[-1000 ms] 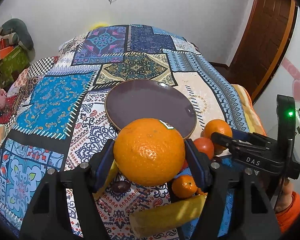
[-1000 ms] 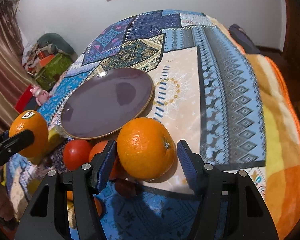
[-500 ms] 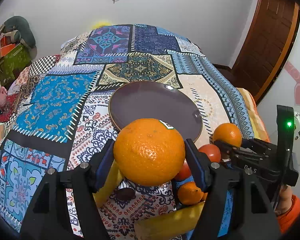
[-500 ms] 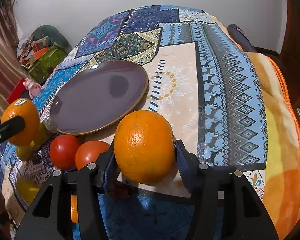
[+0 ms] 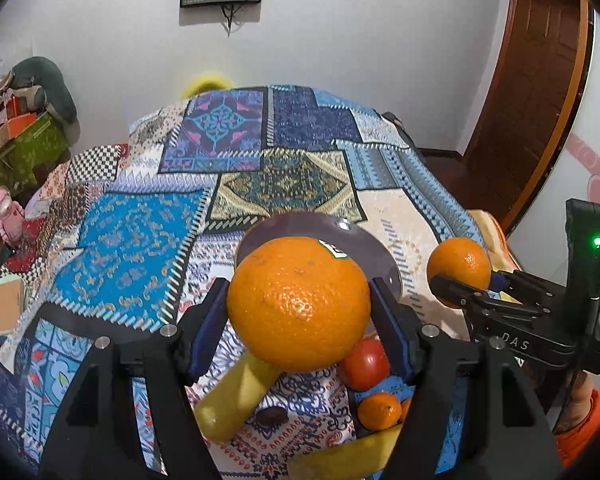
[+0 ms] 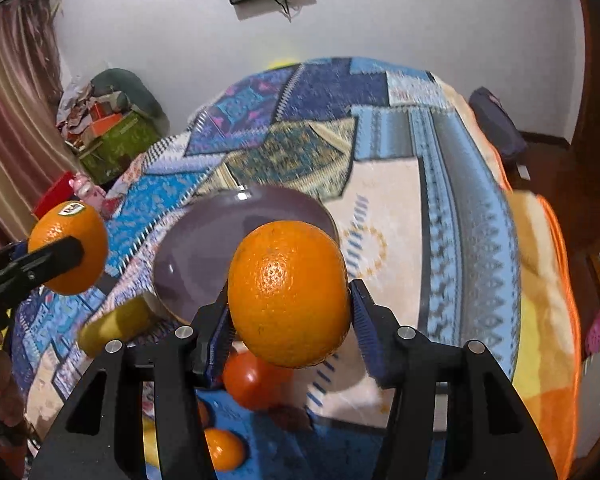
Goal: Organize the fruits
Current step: 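Carry the orange in the right tool over the dark plate while the left tool carries its orange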
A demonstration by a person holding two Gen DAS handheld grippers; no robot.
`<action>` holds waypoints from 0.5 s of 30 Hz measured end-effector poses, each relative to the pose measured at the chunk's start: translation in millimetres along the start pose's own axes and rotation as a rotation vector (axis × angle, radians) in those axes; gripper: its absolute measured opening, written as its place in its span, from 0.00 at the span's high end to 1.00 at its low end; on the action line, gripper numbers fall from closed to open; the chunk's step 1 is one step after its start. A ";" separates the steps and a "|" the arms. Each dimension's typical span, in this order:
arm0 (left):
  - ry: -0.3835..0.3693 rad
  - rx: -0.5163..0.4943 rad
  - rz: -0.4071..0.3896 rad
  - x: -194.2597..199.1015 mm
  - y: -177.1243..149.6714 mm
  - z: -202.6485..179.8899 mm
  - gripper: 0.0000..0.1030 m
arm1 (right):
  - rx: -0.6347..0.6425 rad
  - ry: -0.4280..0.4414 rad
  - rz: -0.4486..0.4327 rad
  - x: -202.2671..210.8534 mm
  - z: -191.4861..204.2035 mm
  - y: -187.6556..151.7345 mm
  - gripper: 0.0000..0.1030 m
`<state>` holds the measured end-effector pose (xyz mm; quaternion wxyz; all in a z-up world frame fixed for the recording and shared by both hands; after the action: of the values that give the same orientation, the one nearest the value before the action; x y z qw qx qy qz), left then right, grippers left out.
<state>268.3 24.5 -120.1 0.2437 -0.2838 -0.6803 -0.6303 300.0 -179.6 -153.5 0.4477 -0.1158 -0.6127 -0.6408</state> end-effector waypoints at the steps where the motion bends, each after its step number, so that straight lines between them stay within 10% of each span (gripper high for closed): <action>1: 0.004 -0.003 -0.006 1.1 2.8 0.1 0.33 | 0.008 0.005 -0.010 0.4 3.9 6.6 0.51; 15: 0.016 -0.006 -0.034 -20.3 39.6 8.4 0.33 | 0.065 0.018 -0.020 -30.6 25.1 40.7 0.51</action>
<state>310.6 33.0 -106.3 0.2376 -0.2680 -0.6813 -0.6384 336.6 -137.9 -141.5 0.4504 -0.0897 -0.6303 -0.6260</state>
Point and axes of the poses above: each gripper's, at about its wrist camera, not at the fingertips, and x roughly against the way its jaws point, z to its left, y to its top, the point moved 1 cm from there along -x, roughly the way its jaws point, and after that the axes turned 1 degree about y, right-handed, at the moved point
